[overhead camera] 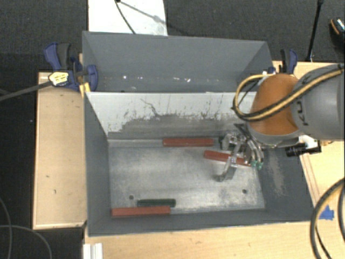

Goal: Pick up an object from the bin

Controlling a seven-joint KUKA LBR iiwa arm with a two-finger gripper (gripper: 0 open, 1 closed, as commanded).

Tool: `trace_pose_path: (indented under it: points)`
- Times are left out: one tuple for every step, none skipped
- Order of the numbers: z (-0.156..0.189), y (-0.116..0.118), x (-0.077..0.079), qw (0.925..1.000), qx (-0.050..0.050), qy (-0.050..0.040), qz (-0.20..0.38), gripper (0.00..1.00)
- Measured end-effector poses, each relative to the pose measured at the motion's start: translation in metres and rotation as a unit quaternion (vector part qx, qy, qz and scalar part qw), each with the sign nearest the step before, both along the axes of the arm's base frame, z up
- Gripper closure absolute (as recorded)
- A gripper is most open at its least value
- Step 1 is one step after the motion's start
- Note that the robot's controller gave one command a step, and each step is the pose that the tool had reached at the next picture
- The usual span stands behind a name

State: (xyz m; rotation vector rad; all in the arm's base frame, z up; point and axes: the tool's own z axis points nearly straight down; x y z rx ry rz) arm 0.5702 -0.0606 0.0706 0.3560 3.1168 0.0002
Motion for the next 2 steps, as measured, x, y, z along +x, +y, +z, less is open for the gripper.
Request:
trace_pose_path:
  points:
    - [0.0023,-0.0001,0.0019,1.0000,0.000,-0.0028,0.000,1.00]
    - [0.0000,0.0000,0.0001,1.0000,0.000,-0.0001,0.000,0.00]
